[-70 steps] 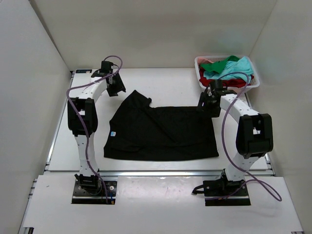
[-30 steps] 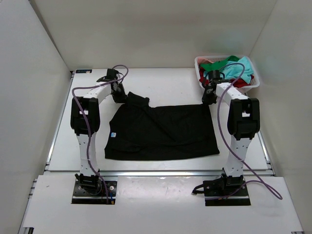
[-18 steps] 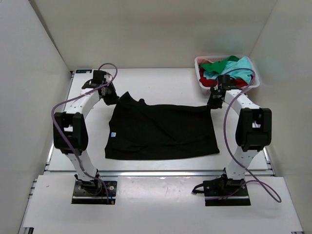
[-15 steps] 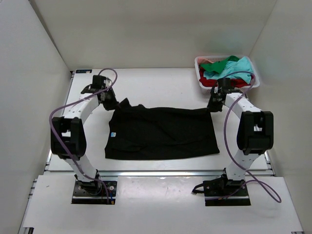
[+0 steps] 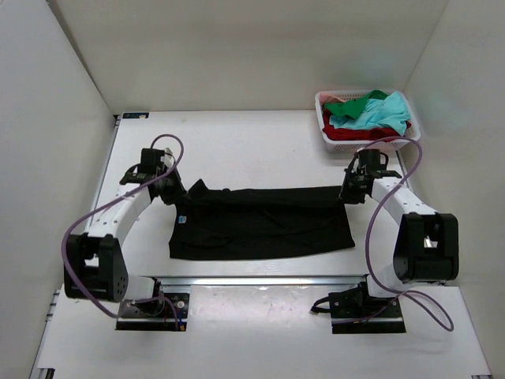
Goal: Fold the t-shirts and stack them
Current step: Fold the other side of the tshirt into a rectangle, then rotate the tshirt 90 degrees
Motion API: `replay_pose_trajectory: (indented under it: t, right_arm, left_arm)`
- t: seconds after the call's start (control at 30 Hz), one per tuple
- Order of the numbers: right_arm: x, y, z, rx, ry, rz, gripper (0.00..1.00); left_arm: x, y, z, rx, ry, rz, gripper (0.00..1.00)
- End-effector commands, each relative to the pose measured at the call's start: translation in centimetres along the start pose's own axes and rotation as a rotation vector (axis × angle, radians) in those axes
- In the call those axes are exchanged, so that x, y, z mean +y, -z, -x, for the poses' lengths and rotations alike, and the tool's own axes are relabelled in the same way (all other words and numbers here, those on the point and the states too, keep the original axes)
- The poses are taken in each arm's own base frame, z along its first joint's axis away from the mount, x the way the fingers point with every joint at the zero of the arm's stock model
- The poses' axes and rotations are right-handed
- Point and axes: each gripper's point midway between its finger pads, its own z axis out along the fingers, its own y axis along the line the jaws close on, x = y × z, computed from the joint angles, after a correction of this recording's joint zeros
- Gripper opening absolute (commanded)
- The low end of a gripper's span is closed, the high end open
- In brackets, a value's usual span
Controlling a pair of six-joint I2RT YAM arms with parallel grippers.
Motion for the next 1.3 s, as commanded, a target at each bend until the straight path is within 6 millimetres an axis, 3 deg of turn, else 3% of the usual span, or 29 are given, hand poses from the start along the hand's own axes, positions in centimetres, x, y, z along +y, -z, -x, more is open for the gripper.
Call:
replay_pose_trajectory:
  t: [0.0, 0.2, 0.4, 0.43, 0.5, 0.53, 0.57, 0.6, 0.7, 0.8, 0.97, 1.03, 1.07, 1.27]
  right_arm:
    - [-0.8, 1.0, 0.6, -0.059, 0.009, -0.003, 0.0]
    - [-1.5, 1.0, -1.5, -0.038, 0.006, -0.018, 0.0]
    - [-1.7, 1.1, -2.8, -0.027, 0.003, -0.021, 0.0]
    - [-2.5, 1.2, -2.6, -0.031, -0.005, -0.054, 0.01]
    - [-3.2, 1.7, -3.0, -0.018, -0.026, -0.091, 0.19]
    - [-3.2, 2.2, -2.0, -0.046, -0.033, -0.113, 0.23]
    - [-3.6, 2.7, -1.7, -0.06, -0.043, -0.138, 0.36]
    - [-3.4, 3.2, -0.9, -0.078, -0.035, -0.142, 0.44]
    - [-3.2, 4.1, 1.3, -0.116, 0.003, -0.187, 0.52]
    - [-0.3, 3.9, 3.0, -0.134, 0.057, -0.115, 0.52]
    - [4.5, 1.7, 3.8, -0.1, 0.143, 0.049, 0.49]
    - [5.7, 0.5, 3.5, -0.062, 0.187, 0.057, 0.47]
    - [5.7, 0.3, 3.7, -0.062, 0.195, 0.047, 0.47]
    - [5.8, -3.2, 0.3, 0.052, 0.213, 0.039, 0.47]
  left_arm:
    - [0.3, 1.3, -1.0, -0.033, -0.012, 0.001, 0.0]
    - [1.2, 1.9, -3.1, -0.026, -0.007, 0.016, 0.0]
    - [2.3, 2.2, -4.7, -0.02, -0.002, 0.041, 0.0]
    - [2.5, 2.3, -5.1, -0.017, 0.007, 0.043, 0.0]
    - [2.6, 2.8, -5.7, -0.01, 0.013, 0.049, 0.15]
    - [2.8, 3.2, -5.9, -0.014, 0.017, 0.068, 0.23]
    - [2.6, 3.6, -5.4, -0.031, 0.025, 0.068, 0.28]
    - [2.9, 4.2, -4.8, -0.061, 0.026, 0.093, 0.41]
    - [2.3, 5.3, -3.0, -0.113, 0.022, 0.115, 0.47]
    - [0.8, 5.4, -2.0, -0.122, 0.024, 0.071, 0.48]
    - [-0.7, 2.8, -3.9, -0.062, 0.08, 0.019, 0.46]
    - [-0.1, 1.1, -5.6, -0.012, 0.108, 0.039, 0.44]
    - [-0.1, 0.5, -5.9, 0.007, 0.123, 0.043, 0.44]
    - [0.5, -3.1, -7.3, 0.1, 0.113, 0.152, 0.43]
